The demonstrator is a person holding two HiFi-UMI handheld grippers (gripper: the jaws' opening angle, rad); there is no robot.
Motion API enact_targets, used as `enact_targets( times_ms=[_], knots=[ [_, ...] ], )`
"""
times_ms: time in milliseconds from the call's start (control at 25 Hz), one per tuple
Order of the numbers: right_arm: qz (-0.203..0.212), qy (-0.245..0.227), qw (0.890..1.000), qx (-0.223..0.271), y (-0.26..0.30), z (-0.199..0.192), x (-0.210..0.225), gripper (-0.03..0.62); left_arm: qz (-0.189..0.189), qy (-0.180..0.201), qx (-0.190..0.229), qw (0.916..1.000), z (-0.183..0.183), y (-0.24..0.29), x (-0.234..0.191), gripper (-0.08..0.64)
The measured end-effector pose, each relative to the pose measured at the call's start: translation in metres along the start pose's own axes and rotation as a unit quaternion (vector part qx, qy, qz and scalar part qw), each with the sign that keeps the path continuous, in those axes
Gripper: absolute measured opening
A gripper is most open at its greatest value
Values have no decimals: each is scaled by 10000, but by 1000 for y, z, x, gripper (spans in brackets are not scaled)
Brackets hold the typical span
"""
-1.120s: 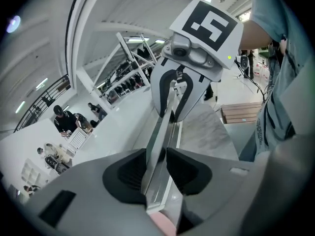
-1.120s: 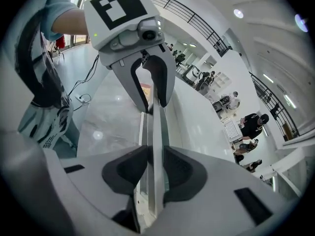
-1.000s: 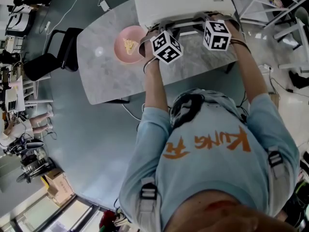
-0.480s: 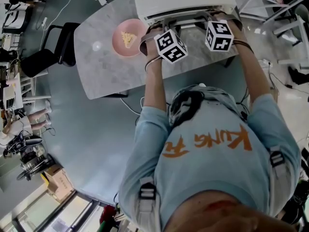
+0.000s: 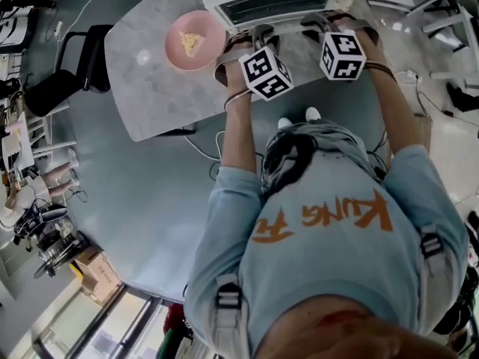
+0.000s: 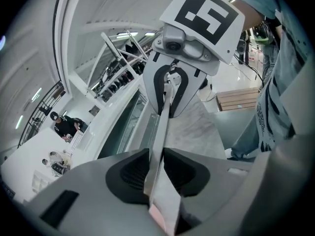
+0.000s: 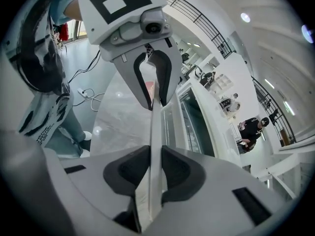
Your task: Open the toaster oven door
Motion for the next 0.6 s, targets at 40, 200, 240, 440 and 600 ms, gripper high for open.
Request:
enact_targets(
  times_ms=[40,200,240,440,600],
  knots=[
    [-37,11,10000,-7,0,1,-5,78,2,17,-13,10000,-2,0,4,91],
    [-239,76,9997,-57,1,4,-22,78,44,3,-27,10000,-10,-1,21,89],
    [-274,94,9996,-76,1,5,-27,77,56,-19,-23,10000,-11,-2,26,89],
    [-447,226,9986,-178,5,8,-47,78,180,-120,13,9998,-21,-2,45,89],
    [-551,382,9975,-232,10,11,-60,81,197,-302,79,9993,-29,0,57,89]
  ],
)
Point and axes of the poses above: the fingertips, and each gripper's own axes: y forward along the fingers, x to its right, z out of its top, the point moved 3 cm from there along -y, backward along the fingers, and after that the axes turned 12 degrees about -y, right-handed, at the moved point
